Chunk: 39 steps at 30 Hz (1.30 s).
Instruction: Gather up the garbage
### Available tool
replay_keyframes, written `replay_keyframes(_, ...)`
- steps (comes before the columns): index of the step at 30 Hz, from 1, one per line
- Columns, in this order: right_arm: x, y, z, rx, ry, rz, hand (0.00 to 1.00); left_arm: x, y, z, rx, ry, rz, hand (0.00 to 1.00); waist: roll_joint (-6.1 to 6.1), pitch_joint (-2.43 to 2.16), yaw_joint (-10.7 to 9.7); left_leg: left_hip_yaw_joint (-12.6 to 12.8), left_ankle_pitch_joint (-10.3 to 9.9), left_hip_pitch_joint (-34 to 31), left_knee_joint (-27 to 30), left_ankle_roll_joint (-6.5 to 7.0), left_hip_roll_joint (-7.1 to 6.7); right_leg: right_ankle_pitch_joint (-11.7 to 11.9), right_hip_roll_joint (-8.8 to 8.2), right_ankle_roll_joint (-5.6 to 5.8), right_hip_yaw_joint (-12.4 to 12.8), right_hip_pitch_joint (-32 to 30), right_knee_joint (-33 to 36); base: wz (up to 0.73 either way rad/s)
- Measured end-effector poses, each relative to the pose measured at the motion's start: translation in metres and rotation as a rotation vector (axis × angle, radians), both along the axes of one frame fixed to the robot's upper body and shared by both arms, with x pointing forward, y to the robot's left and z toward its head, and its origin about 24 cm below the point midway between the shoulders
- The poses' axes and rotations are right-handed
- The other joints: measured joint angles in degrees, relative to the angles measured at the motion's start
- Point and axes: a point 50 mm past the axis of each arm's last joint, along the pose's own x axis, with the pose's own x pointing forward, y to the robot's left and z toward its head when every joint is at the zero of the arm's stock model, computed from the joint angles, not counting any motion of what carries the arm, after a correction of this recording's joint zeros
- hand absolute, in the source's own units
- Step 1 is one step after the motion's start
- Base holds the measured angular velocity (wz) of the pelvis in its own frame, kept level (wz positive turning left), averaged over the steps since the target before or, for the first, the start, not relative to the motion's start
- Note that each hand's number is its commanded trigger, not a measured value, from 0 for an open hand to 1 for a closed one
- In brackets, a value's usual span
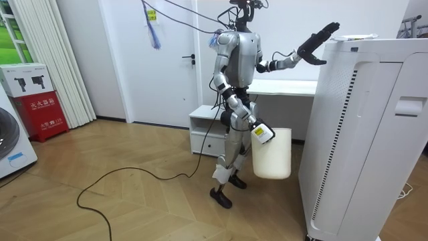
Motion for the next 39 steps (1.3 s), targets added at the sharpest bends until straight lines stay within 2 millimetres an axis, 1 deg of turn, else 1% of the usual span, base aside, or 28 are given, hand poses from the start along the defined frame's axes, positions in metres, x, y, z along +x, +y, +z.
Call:
replay_keyframes(2, 0.0, -0.001, 0.001, -0.006, -0.004, -0.003, 1.0, 0.003, 0.0, 0.008, 0.012, -0.028, 0.003, 0.0, 0.52, 0.16, 0.1, 0.2, 0.0, -0.3, 0.0, 0.0, 0.01, 0.0, 0.01, -0.04, 0.0, -0.2, 0.0, 0.0)
replay_keyframes(3, 0.001, -0.002, 0.001, -0.008, -0.005, -0.004, 1.0, 0.004, 0.0, 0.01, 0.013, -0.035, 0.002, 0.0, 0.69, 0.13, 0.1, 0.3, 0.0, -0.3, 0.0, 0.0, 0.01, 0.0, 0.01, -0.04, 0.0, -0.3, 0.1, 0.0)
replay_keyframes(4, 0.001, -0.002, 0.001, -0.011, -0.007, -0.006, 1.0, 0.006, 0.0, 0.013, 0.013, -0.045, 0.003, 0.0, 1.02, -0.03, 0.2, 0.5, 0.0, -0.4, 0.0, 0.0, 0.02, 0.0, 0.0, -0.04, 0.1, -0.5, 0.1, -0.04)
replay_keyframes(5, 0.001, -0.002, 0.001, -0.011, -0.008, -0.006, 1.0, 0.007, -0.001, 0.015, 0.013, -0.05, 0.003, 0.0, 1.17, -0.07, 0.3, 0.6, 0.0, -0.5, 0.0, 0.0, 0.03, 0.0, 0.0, -0.04, 0.1, -0.5, 0.2, -0.05)
replay_keyframes(11, 0.009, -0.007, 0.012, -0.03, -0.055, 0.012, 1.0, 0.014, 0.001, 0.034, 0.034, -0.111, 0.024, 0.0, 2.17, -0.26, 0.2, 0.9, 0.0, -0.5, 0.0, 0.0, 0.06, 0.0, -0.02, -0.04, 0.3, -0.6, 0.2, 0.0)
replay_keyframes(13, 0.01, -0.008, 0.013, -0.034, -0.06, 0.011, 1.0, 0.016, 0.003, 0.037, 0.039, -0.113, 0.034, 0.0, 2.38, -0.27, 0.2, 0.9, 0.0, -0.3, 0.0, 0.0, 0.08, 0.0, -0.01, -0.04, 0.4, -0.4, 0.1, 0.0)
replay_keyframes(16, 0.01, -0.009, 0.012, -0.037, -0.056, 0.007, 1.0, 0.019, 0.007, 0.033, 0.047, -0.076, 0.06, 0.0, 2.7, -0.25, 0.2, 1.0, 0.0, 0.3, -0.2, 0.0, 0.14, 0.0, 0.03, -0.04, 0.3, 0.2, -0.1, 0.0)
replay_keyframes(22, 0.004, -0.01, 0.009, -0.038, -0.021, 0.004, 1.0, 0.024, 0.017, 0.03, 0.062, 0.005, 0.113, 0.0, 2.74, -0.28, 0.6, 1.6, 0.0, 0.8, -0.5, -0.02, 0.26, 0.0, 0.11, -0.06, 0.8, 0.3, 0.1, -0.04)
replay_keyframes(25, 0.001, -0.01, 0.006, -0.042, 0.002, -0.001, 1.0, 0.025, 0.018, 0.03, 0.072, 0.027, 0.112, 0.0, 2.76, -0.3, 0.6, 1.8, 0.0, 0.9, -0.5, -0.01, 0.25, 0.0, 0.08, -0.06, 0.8, 0.3, 0.1, 0.0)
replay_keyframes(27, 0.0, -0.011, 0.006, -0.047, 0.011, -0.001, 1.0, 0.026, 0.018, 0.029, 0.07, 0.047, 0.112, 0.0, 2.9, -0.4, 0.4, 1.8, 0.0, 1.0, -0.5, -0.02, 0.26, 0.0, 0.08, -0.06, 1.0, 0.3, 0.2, -0.02)
replay_keyframes(30, -0.001, -0.011, 0.005, -0.072, 0.023, 0.014, 1.0, 0.029, 0.021, 0.023, 0.073, 0.091, 0.121, 0.0, 3.23, -0.62, 0.3, 1.9, 0.0, 1.4, -0.4, -0.01, 0.26, 0.0, 0.09, -0.06, 1.0, 0.6, 0.3, 0.0)
replay_keyframes(34, -0.004, -0.014, 0.001, -0.083, 0.048, 0.007, 1.0, 0.035, 0.024, 0.011, 0.094, 0.183, 0.131, 0.0, 3.28, -0.64, 0.3, 1.9, 0.0, 1.8, -0.4, -0.06, 0.32, 0.1, 0.13, -0.11, 0.8, 1.2, 0.4, 0.0)
replay_keyframes(39, -0.005, -0.016, -0.001, -0.091, 0.074, 0.0, 1.0, 0.039, 0.028, 0.002, 0.104, 0.262, 0.142, 0.0, 3.42, -0.57, 0.1, 1.8, 0.1, 1.5, -0.3, -0.1, 0.51, 0.2, 0.28, -0.3, 0.8, 0.8, 0.9, 0.0)
